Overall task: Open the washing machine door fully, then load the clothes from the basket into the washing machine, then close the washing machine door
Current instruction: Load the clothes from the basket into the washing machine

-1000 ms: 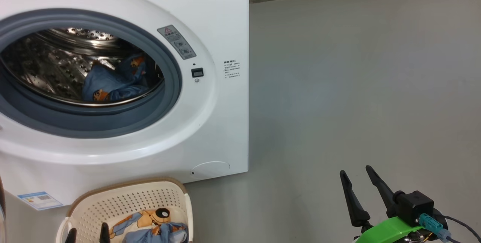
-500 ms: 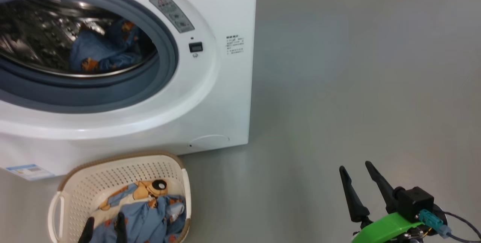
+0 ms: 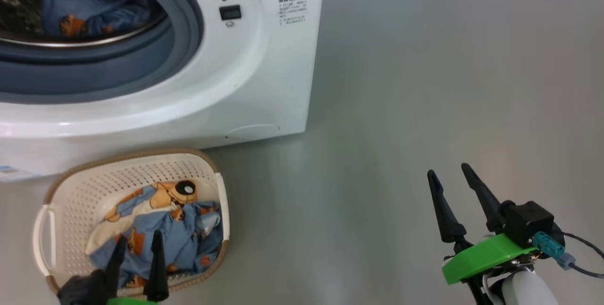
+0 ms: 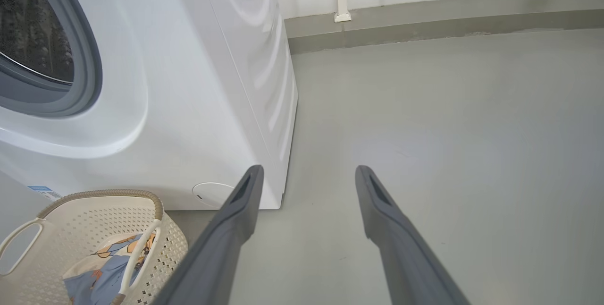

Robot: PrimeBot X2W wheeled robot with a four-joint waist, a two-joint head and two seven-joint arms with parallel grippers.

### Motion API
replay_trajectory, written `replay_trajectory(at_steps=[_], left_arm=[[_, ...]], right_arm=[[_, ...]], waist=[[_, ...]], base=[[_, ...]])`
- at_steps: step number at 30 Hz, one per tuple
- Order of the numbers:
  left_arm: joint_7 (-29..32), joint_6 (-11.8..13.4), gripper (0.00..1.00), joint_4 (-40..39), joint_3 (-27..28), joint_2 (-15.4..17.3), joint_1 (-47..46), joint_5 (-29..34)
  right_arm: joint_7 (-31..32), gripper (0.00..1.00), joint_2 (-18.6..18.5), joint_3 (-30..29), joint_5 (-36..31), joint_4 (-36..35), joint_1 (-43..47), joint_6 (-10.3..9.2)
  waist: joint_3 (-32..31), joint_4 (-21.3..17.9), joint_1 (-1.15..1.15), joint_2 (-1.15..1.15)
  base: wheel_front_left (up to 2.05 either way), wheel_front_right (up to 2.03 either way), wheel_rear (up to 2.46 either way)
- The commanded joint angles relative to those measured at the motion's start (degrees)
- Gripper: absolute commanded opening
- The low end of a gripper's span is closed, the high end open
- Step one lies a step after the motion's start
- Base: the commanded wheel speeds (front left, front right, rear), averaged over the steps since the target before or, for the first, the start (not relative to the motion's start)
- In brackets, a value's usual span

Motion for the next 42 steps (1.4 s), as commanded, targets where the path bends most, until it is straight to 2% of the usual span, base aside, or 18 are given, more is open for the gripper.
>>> replay_trajectory(at_steps=[1, 11, 18, 31, 42], left_arm=[[-0.37, -0.1, 1.0, 0.09, 1.98, 0.28, -1.44, -0.18], [-0.37, -3.81, 1.0, 14.18, 4.25, 0.31, -11.94, 0.65], [-0.37, -5.78, 1.0, 22.41, 5.26, 2.3, -18.58, 3.27], [1.11, -7.51, 1.0, 39.78, 4.26, 6.84, -31.68, 4.38], [4.04, -7.54, 1.0, 46.82, 3.77, 10.27, -39.33, 4.14]], right_arm=[[-0.28, 1.0, -0.21, 1.6, 0.48, -1.31, -0.77, 0.16], [-0.28, 1.0, -1.32, 2.08, 0.95, -2.47, -2.49, 0.16], [-0.28, 1.0, -1.7, 1.84, 1.6, -2.98, -3.73, 0.16], [-0.28, 1.0, -1.31, 1.52, 2.59, -4.66, -5.9, 0.16], [-0.28, 1.0, -0.54, 1.75, 3.61, -5.19, -7.46, 0.16]], waist=[[2.98, -0.55, -0.01, 0.0], [9.25, -0.8, -0.01, 0.0], [14.14, -1.46, -0.01, 0.0], [22.79, -2.89, -0.01, 0.0], [27.76, -4.3, -0.01, 0.0]], base=[[0.0, 0.0, 0.0], [0.0, 0.0, 0.0], [0.0, 0.0, 0.0], [0.0, 0.0, 0.0], [0.0, 0.0, 0.0]])
